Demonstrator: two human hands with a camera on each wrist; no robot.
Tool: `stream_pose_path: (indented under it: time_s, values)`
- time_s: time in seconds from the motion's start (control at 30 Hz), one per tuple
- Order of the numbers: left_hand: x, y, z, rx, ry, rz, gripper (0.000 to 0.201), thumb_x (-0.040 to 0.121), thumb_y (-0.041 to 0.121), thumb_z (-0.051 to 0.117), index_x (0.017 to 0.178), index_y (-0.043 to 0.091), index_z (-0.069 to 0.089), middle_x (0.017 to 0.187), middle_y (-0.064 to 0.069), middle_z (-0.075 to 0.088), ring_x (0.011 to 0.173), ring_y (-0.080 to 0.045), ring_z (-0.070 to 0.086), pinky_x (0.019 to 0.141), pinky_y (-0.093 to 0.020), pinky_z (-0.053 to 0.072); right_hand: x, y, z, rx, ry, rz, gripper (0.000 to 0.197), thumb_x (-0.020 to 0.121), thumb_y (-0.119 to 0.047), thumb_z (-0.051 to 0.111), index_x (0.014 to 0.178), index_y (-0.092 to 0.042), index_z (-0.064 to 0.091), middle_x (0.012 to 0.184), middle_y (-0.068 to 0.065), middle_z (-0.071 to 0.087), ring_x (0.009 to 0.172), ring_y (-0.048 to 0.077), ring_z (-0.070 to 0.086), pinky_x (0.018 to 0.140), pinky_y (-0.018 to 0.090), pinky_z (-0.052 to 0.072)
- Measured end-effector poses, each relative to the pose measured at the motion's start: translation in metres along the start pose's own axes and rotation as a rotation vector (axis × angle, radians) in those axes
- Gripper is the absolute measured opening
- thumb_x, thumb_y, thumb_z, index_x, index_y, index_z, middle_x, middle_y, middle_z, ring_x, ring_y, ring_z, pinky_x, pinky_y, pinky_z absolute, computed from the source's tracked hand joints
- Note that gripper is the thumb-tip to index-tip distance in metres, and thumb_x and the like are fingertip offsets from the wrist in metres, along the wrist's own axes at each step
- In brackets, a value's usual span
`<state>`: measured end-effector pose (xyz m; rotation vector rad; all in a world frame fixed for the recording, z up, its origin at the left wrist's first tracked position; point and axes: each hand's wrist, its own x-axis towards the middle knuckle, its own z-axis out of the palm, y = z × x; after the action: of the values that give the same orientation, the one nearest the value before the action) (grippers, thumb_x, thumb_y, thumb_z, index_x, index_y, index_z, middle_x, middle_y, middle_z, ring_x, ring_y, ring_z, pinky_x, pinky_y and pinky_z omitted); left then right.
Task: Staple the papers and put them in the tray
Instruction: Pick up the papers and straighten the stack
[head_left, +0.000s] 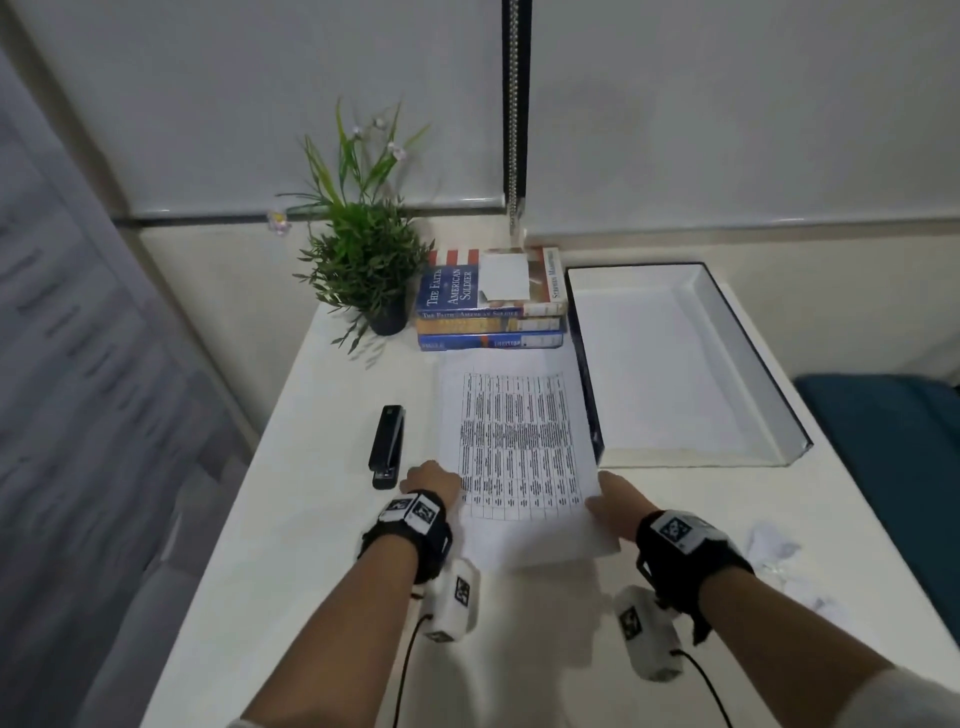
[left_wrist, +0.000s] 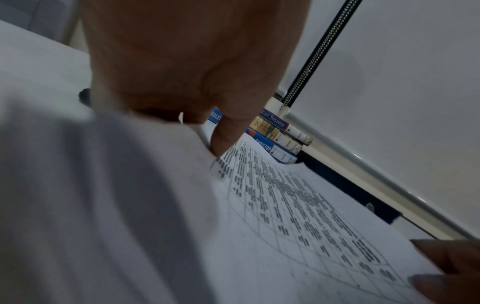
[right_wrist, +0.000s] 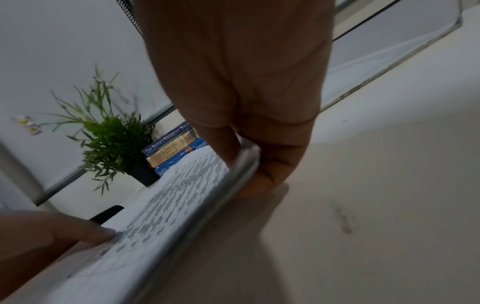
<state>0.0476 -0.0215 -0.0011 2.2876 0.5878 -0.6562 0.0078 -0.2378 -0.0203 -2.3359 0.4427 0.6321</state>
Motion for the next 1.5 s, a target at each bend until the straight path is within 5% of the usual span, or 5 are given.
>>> stream_pose_path:
  time_s: [0.73,0.83,0.97,1.13,1.5]
  values:
    - [-0.126,0.009,-0.033,-0.787,0.307,0.766,0.024,0.096,0.001,0.036,0.113,-0.015,0.038,0.113,-0.038,0.043,0.096,-0.034,0.044,0.078,-0.024,0.043,-0.139,-0.043,-0.069,0.690,0.600,-0.580,0.022,0.093,-0.004,0.041,0.113,-0.013,0.044,0.110,0.004,0.055,0.101,0.019,0.054,0.091,0.031,0.044]
    - [-0.137,-0.010,-0.018,-0.836,0.260,0.753,0.028,0.096,0.002,0.036,0.123,0.002,0.043,0.116,-0.011,0.056,0.092,0.005,0.058,0.085,0.000,0.042,-0.145,-0.024,-0.040,0.699,0.549,-0.551,0.021,0.095,-0.007,0.039,0.114,-0.017,0.040,0.110,0.001,0.054,0.103,0.018,0.053,0.093,0.031,0.044]
    - [-0.141,-0.035,0.006,-0.843,0.172,0.622,0.045,0.098,0.012,0.036,0.142,0.008,0.028,0.145,-0.008,0.041,0.133,-0.018,0.042,0.118,-0.038,0.028,-0.143,0.006,-0.002,0.635,0.477,-0.449,0.036,0.097,-0.013,0.036,0.132,-0.005,0.038,0.124,0.004,0.052,0.116,0.020,0.050,0.107,0.043,0.040]
    - [-0.140,-0.036,0.009,-0.826,0.207,0.686,0.029,0.097,0.002,0.032,0.117,0.023,0.038,0.102,0.018,0.054,0.091,0.015,0.056,0.079,0.006,0.039,-0.140,0.004,0.002,0.608,0.440,-0.481,0.037,0.097,-0.012,0.034,0.133,-0.004,0.037,0.121,0.002,0.051,0.111,0.014,0.048,0.096,0.028,0.039]
    - [-0.130,-0.029,-0.010,-0.456,0.347,0.870,0.015,0.098,0.012,0.034,0.106,0.012,0.047,0.079,0.014,0.049,0.081,-0.017,0.051,0.064,-0.021,0.039,-0.193,-0.055,-0.098,-0.061,1.037,-0.932,0.065,0.079,-0.016,0.052,0.139,-0.006,0.029,0.140,0.012,0.040,0.132,0.026,0.034,0.115,0.047,0.023]
